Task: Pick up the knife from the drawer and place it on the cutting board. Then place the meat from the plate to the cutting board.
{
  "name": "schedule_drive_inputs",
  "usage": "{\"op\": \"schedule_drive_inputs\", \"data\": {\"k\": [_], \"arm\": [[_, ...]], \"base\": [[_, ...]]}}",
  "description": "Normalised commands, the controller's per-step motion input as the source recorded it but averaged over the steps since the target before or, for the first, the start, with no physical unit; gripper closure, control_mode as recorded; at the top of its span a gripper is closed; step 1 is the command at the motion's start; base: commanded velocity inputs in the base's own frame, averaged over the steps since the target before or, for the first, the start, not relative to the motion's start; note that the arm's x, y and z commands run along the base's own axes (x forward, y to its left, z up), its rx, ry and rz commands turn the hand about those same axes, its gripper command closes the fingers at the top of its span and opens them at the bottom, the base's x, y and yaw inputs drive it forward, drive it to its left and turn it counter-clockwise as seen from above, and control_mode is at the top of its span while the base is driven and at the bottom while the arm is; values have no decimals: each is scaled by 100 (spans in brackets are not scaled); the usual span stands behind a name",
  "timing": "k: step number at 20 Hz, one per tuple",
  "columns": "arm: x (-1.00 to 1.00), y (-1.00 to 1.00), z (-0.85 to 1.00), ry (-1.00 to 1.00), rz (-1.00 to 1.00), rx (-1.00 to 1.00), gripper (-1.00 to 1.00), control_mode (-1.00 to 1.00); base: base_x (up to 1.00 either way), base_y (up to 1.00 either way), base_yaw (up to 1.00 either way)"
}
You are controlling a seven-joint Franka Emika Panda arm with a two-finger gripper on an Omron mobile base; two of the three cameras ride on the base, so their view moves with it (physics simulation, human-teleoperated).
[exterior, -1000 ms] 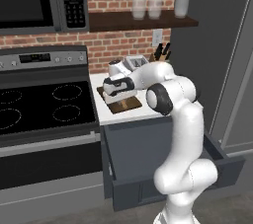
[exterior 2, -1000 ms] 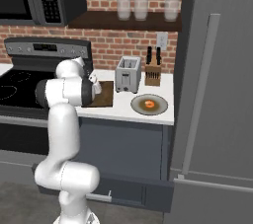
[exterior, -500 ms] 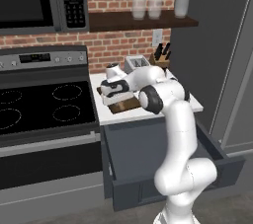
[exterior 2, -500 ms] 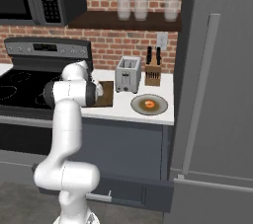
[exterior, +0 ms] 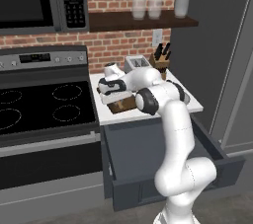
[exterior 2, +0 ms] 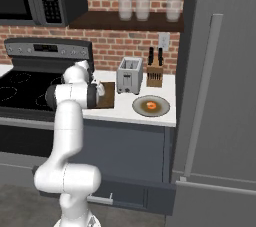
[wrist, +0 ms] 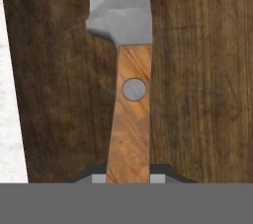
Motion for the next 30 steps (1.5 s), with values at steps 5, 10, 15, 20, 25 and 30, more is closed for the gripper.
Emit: {"op": "schedule_drive_inputs", "data": {"k": [5, 10, 15, 20, 25, 30], "arm": [[-25, 0, -30, 0, 0, 0, -100, -100], [-42, -10, -16, -4, 0, 4, -100, -100], [-34, -18, 1, -5, 0, 8, -100, -100], [-46, -33, 57, -16, 0, 3, -100, -100], [-47, -47, 97, -22, 0, 0, -100, -100], [-45, -53, 68, -10, -5, 0, -100, -100]], "base": [[0, 0, 0], [0, 0, 0], [0, 0, 0], [0, 0, 0], [0, 0, 0], [0, 0, 0]]}}
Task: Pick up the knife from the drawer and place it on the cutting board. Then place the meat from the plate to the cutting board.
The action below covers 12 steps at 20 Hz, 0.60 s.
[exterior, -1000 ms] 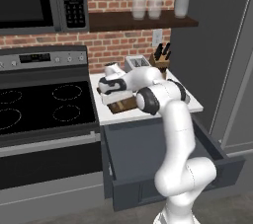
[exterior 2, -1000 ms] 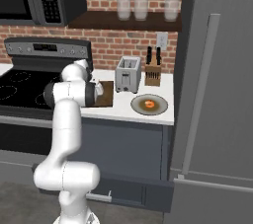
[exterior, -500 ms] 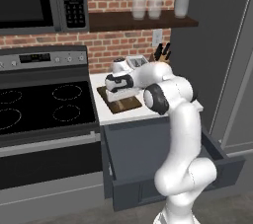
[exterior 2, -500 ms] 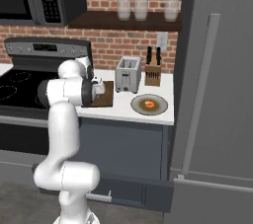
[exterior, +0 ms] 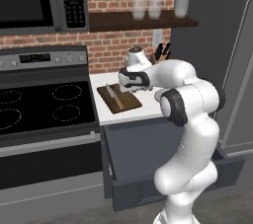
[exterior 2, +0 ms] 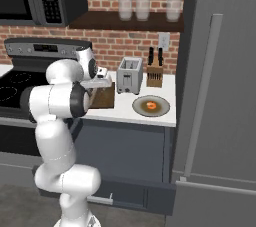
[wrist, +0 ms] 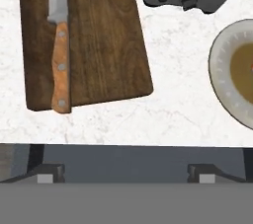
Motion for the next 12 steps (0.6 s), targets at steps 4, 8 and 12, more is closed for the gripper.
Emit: {"op": "schedule_drive_inputs", "data": {"k": [4, 8, 12], "arm": [[-48, -67, 13, -1, -12, 0, -100, -100], [-46, -81, 0, 0, -14, 0, -100, -100], [-46, -82, 0, 0, -17, 1, -100, -100]], "base": [[0, 0, 0], [0, 0, 0], [0, 0, 0]]}}
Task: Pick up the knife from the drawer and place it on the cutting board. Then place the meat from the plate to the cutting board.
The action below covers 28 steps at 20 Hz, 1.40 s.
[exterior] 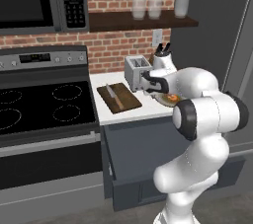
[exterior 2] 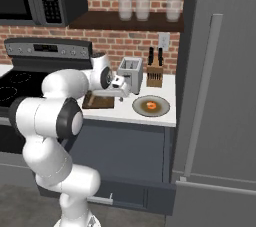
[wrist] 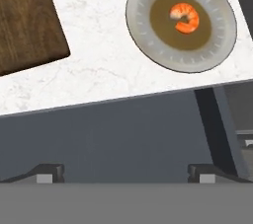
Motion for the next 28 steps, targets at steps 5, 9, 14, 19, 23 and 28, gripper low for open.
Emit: {"op": "schedule_drive_inputs", "data": {"k": [5, 9, 14, 19, 23, 28], "arm": [[-27, -94, 0, 0, -16, 2, -100, -100], [-13, -94, 0, 0, -15, 5, -100, -100], [-1, -70, 0, 0, -12, 4, -100, -100], [23, -12, -8, 0, -3, 0, -100, -100], [48, 8, -25, 0, 0, 0, -100, -100], [48, 13, -28, -1, 1, 0, -100, -100]], "base": [[0, 0, 0], [0, 0, 0], [0, 0, 0], [0, 0, 0], [0, 0, 0], [0, 0, 0]]}}
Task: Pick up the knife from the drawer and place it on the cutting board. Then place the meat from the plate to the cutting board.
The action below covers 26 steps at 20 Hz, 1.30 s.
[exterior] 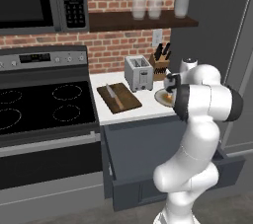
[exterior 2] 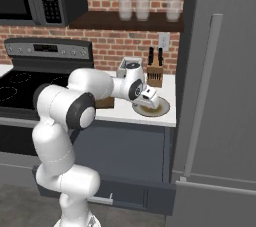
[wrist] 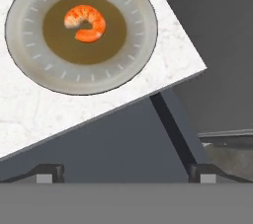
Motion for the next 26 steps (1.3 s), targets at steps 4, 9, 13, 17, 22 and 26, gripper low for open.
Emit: {"op": "schedule_drive_inputs", "data": {"k": [4, 9, 13, 17, 22, 26], "arm": [[18, 0, -19, -13, 0, 0, -100, -100], [13, 0, -16, -19, 0, 0, -100, -100], [26, 0, -26, -13, 0, 0, -100, -100], [32, 0, -29, -5, 0, 0, -100, -100], [26, -9, -3, 0, 0, 0, -100, -100], [9, -12, 0, 2, 0, 0, -100, -100]], "base": [[0, 0, 0], [0, 0, 0], [0, 0, 0], [0, 0, 0], [0, 0, 0], [0, 0, 0]]}}
